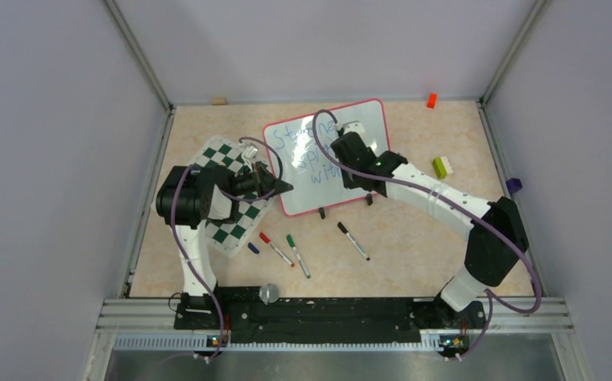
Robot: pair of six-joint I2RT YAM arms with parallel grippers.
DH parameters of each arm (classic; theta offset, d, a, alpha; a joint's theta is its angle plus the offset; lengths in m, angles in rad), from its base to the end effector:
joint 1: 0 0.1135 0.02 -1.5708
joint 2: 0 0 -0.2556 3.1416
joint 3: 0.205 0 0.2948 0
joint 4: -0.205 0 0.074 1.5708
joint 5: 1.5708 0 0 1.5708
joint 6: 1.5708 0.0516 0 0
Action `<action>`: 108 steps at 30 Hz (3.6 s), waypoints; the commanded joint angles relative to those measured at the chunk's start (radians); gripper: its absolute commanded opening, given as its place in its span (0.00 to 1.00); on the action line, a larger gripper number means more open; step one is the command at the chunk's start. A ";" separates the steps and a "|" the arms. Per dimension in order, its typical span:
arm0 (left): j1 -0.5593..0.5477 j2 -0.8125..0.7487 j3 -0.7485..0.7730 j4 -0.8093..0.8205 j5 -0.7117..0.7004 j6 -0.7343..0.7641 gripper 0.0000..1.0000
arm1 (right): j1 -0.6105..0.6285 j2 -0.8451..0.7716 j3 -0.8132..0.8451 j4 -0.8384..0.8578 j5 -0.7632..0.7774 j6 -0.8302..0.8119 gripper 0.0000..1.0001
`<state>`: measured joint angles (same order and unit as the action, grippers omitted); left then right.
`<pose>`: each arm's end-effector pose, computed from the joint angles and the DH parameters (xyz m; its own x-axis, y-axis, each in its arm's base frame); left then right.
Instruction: Write a sentence on the whiteboard
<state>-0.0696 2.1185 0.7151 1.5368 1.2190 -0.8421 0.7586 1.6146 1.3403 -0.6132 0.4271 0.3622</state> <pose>0.3471 -0.0728 0.0693 -0.6220 -0.2143 -0.7531 0.7330 0.1789 -0.6563 0.3062 0.2608 0.2546 -0.6809 -0.2010 -0.7042 -0.2085 0.9750 -0.0767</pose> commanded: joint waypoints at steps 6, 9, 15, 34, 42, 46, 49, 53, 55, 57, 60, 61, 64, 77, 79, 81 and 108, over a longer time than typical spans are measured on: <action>0.032 -0.010 -0.005 0.083 -0.074 0.072 0.00 | -0.024 -0.137 0.004 0.094 0.041 -0.055 0.00; 0.032 -0.010 -0.005 0.083 -0.074 0.072 0.00 | -0.024 -0.127 0.014 0.098 0.051 -0.065 0.00; 0.032 -0.010 -0.005 0.083 -0.074 0.072 0.00 | -0.034 -0.102 0.035 0.097 0.060 -0.065 0.00; 0.032 -0.010 -0.005 0.083 -0.074 0.072 0.00 | -0.044 -0.056 0.041 0.107 -0.024 -0.051 0.00; 0.032 -0.010 -0.005 0.083 -0.074 0.072 0.00 | -0.044 -0.027 0.061 0.105 -0.001 -0.059 0.00; 0.032 -0.010 -0.005 0.083 -0.074 0.072 0.00 | -0.044 -0.011 0.073 0.104 0.007 -0.062 0.00; 0.032 -0.010 -0.005 0.083 -0.074 0.072 0.00 | -0.043 -0.001 0.083 0.104 0.022 -0.062 0.00; 0.032 -0.010 -0.005 0.083 -0.074 0.072 0.00 | -0.044 -0.002 0.080 0.108 0.026 -0.048 0.00; 0.032 -0.010 -0.005 0.083 -0.074 0.072 0.00 | -0.044 0.000 0.077 0.109 0.017 -0.047 0.00; 0.032 -0.010 -0.005 0.083 -0.074 0.072 0.00 | -0.044 0.001 0.073 0.109 0.007 -0.046 0.00; 0.032 -0.010 -0.005 0.083 -0.074 0.072 0.00 | -0.044 -0.001 0.066 0.109 -0.013 -0.047 0.00; 0.032 -0.010 -0.005 0.083 -0.074 0.072 0.00 | -0.044 -0.002 0.066 0.109 -0.019 -0.045 0.00; 0.032 -0.010 -0.005 0.083 -0.074 0.072 0.00 | -0.044 -0.008 0.058 0.109 -0.024 -0.045 0.00; 0.032 -0.010 -0.005 0.083 -0.074 0.072 0.00 | -0.044 -0.016 0.040 0.101 -0.040 -0.039 0.00; 0.032 -0.010 -0.005 0.083 -0.074 0.072 0.00 | -0.043 -0.020 0.036 0.100 -0.017 -0.039 0.00; 0.032 -0.010 -0.005 0.083 -0.074 0.072 0.00 | -0.043 -0.022 0.036 0.097 0.018 -0.035 0.00; 0.032 -0.010 -0.005 0.083 -0.074 0.072 0.00 | -0.044 -0.130 -0.029 0.104 -0.031 -0.021 0.00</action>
<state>-0.0689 2.1185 0.7151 1.5372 1.2221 -0.8398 0.7235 1.5246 1.3216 -0.5369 0.3977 0.3267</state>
